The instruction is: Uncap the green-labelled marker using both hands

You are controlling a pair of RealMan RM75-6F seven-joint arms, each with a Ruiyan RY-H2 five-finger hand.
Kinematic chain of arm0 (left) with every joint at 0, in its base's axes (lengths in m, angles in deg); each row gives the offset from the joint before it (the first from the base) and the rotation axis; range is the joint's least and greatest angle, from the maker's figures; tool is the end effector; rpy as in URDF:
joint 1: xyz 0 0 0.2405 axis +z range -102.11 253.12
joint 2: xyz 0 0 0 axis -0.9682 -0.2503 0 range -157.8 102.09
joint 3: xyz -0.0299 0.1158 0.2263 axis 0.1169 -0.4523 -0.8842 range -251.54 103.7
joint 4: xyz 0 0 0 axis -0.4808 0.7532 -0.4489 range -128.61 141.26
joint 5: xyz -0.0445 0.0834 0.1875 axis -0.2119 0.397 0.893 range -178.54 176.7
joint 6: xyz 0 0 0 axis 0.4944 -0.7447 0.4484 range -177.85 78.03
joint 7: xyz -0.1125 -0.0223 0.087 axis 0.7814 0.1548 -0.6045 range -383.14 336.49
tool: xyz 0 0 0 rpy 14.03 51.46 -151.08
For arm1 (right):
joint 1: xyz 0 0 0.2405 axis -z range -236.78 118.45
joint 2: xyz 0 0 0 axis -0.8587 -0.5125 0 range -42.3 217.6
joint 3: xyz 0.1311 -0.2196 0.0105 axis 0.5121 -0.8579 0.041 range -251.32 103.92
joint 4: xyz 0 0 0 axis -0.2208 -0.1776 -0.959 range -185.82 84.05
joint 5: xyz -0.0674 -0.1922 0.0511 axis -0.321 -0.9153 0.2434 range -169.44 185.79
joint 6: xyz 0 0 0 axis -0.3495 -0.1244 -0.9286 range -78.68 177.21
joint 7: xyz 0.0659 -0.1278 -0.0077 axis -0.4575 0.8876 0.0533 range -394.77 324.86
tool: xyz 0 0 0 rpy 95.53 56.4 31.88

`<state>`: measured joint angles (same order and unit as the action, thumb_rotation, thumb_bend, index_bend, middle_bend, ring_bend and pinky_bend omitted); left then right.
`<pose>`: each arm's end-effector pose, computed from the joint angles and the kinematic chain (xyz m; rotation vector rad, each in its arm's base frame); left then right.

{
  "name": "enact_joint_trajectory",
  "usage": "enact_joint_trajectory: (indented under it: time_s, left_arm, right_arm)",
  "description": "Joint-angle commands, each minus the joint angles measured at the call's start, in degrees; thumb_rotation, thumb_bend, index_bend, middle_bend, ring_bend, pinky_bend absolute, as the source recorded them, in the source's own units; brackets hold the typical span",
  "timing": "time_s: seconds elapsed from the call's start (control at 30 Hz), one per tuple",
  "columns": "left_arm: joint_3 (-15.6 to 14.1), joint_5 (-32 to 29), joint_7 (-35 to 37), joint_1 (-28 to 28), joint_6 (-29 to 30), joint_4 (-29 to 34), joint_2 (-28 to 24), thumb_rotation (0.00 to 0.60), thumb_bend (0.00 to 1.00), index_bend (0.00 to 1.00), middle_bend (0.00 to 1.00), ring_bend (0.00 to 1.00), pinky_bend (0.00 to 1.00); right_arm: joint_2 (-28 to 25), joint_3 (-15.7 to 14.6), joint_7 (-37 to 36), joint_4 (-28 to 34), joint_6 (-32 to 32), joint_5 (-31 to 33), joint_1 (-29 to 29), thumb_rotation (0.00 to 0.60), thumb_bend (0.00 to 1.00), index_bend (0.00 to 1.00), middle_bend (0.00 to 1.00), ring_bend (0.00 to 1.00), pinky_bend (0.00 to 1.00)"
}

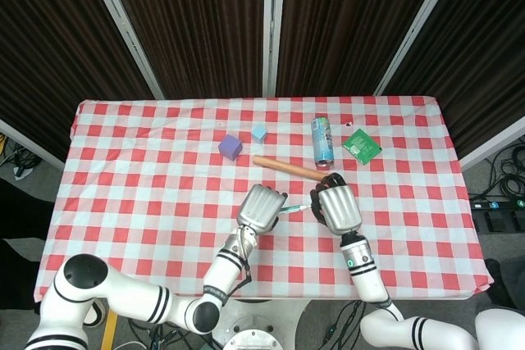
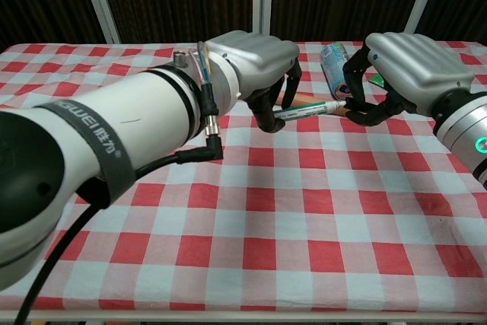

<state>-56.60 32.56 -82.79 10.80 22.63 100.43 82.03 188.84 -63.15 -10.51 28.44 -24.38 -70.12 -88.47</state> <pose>0.0270 0.2938 -0.0921 -1.9771 -0.7938 -0.8429 -0.1597 -0.2927 -0.0316 1.6227 -0.7951 1.0872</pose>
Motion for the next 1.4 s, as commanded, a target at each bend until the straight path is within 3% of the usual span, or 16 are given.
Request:
enact_joint_trajectory:
  time_s: [0.03,0.4,0.6,0.7,0.8,0.9,1.07,1.4]
  left_arm:
    - [-0.2,0.1,0.1,0.2,0.1,0.1,-0.2,0.600,0.40,0.56,0.60,0.53,0.57]
    - [-3.1,1.6,3.9,3.5,-0.4,-2.3,-1.5,0.600,0.40,0.56,0.60,0.53,0.57]
    - [-5.3,4.3,7.2,5.4,-2.4,-5.2,-1.9,0.600,0.40,0.56,0.60,0.53,0.57]
    - [-6.0,5.9,9.1,6.3,-3.5,-7.0,-1.9,0.600,0.40,0.56,0.60,0.53,0.57]
    - [-6.5,6.8,9.8,6.9,-4.1,-7.9,-2.0,0.600,0.40,0.56,0.60,0.53,0.57]
    - [-7.3,8.7,10.9,7.6,-4.6,-8.9,-2.3,0.600,0.40,0.56,0.60,0.53,0.57]
    - [-8.6,11.4,13.8,9.0,-6.6,-10.9,-2.9,0.600,0.40,0.56,0.60,0.53,0.57]
    - [-9.7,14.3,17.4,10.7,-10.4,-15.7,-2.5,0.600,0.37,0.51,0.56,0.50,0.55]
  right_arm:
    - [-0.2,-0.1,-0.1,-0.2,-0.2,0.2,0.3,0.600,0.32,0.79,0.68,0.35,0.27]
    - [-0.7,-0.3,0.2,-2.2,0.9,3.8,2.0,0.600,0.31,0.78,0.67,0.35,0.27]
    - [-0.8,-0.3,1.2,-3.3,3.0,7.0,2.5,0.600,0.26,0.72,0.63,0.34,0.24]
    - [-1.4,-0.3,2.2,-2.7,4.9,9.2,2.5,0.600,0.18,0.64,0.55,0.29,0.19]
    - [-1.8,-0.2,3.4,-1.9,5.5,10.7,2.7,0.600,0.08,0.42,0.39,0.16,0.13]
    - [-2.2,0.0,3.8,-1.1,5.4,11.7,3.0,0.600,0.06,0.29,0.29,0.09,0.10]
    - [-3.2,-0.6,2.0,0.8,2.5,10.3,4.6,0.600,0.06,0.23,0.22,0.03,0.08]
    - [-9.0,-1.3,-4.9,7.2,-10.7,4.3,12.0,0.600,0.05,0.21,0.21,0.01,0.07]
